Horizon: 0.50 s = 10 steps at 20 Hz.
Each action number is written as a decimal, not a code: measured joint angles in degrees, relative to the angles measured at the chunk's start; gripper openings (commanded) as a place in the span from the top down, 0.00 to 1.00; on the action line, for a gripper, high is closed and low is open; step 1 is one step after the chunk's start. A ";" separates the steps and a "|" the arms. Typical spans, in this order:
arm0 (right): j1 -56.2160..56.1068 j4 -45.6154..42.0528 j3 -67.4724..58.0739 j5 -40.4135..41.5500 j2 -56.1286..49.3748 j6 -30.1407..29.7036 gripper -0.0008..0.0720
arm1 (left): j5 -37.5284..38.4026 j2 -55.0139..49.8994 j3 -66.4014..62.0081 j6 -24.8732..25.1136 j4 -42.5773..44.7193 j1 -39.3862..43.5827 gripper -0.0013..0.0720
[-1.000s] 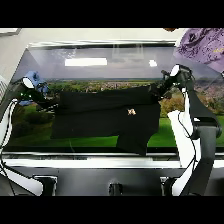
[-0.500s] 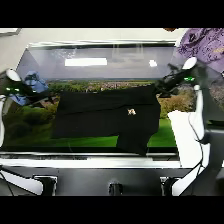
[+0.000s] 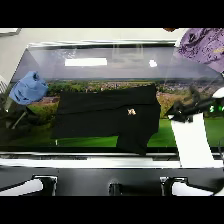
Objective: Fold the clothes and pants, and hang the long-sleeved shirts on hangers.
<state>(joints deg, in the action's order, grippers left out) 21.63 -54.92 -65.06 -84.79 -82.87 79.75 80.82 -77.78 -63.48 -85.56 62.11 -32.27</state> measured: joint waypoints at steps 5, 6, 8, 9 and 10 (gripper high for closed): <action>-0.39 3.15 20.02 4.83 7.34 -3.26 0.42 | -4.31 6.27 12.66 2.32 -3.41 -2.19 0.13; -0.42 3.56 22.43 5.42 7.85 -3.54 0.42 | -4.55 6.73 13.77 2.54 -3.45 -2.34 0.13; -0.46 4.44 26.56 6.73 8.52 -3.93 0.42 | -5.33 7.32 15.06 2.75 -3.98 -2.54 0.13; -0.46 4.90 28.35 7.63 8.70 -4.28 0.42 | -5.44 7.54 15.45 2.91 -4.00 -2.60 0.13; -0.46 5.77 29.75 8.57 8.83 -4.70 0.42 | -5.60 7.65 15.72 2.93 -4.09 -2.64 0.13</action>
<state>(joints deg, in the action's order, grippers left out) 21.17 -49.15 -35.31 -76.23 -74.04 75.05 75.22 -70.13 -47.77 -82.63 58.02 -34.92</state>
